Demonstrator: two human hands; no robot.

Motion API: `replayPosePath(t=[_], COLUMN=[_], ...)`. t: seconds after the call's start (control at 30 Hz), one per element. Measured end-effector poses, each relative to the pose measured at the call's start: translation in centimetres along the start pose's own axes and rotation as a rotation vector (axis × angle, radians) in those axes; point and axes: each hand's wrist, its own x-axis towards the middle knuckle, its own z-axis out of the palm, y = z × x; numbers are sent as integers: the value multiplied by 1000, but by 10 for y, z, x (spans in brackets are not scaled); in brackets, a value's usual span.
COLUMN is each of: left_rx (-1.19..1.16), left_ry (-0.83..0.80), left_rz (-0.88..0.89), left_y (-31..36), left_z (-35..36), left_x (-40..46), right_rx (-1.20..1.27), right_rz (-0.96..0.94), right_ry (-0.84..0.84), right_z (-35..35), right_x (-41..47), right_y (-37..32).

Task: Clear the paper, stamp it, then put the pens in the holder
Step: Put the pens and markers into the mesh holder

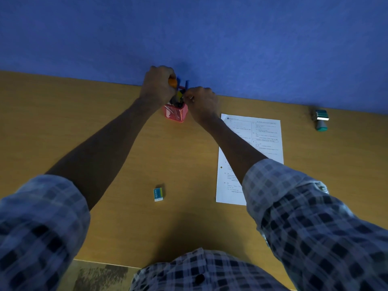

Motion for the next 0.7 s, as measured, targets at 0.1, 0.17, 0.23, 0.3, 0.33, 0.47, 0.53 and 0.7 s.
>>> replayPosePath(t=[0.1, 0.17, 0.23, 0.3, 0.33, 0.47, 0.53, 0.7], left_rx=[-4, 3, 51, 65, 54, 11, 0, 37], left_ry=[-12, -10, -27, -41, -37, -5, 5, -26], left_rz=[34, 82, 138, 179, 187, 169, 145, 120], left_y=[3, 5, 5, 4, 4, 4, 4, -2], left_z=[-1, 0, 1, 3, 4, 8, 9, 8], left_x=[-7, -14, -20, -25, -27, -33, -33, -30], right_rx=[5, 47, 96, 124, 125, 121, 131, 187], right_rz=[-18, -18, -21, -29, -30, -3, -24, -44], right_ry=[7, 21, 44, 93, 112, 144, 185, 167], right_z=[0, 1, 1, 2, 3, 4, 5, 6], right_x=[-1, -1, -4, -9, -11, -23, -33, -67], right_y=[-1, -3, -5, -4, -2, 3, 3, -2])
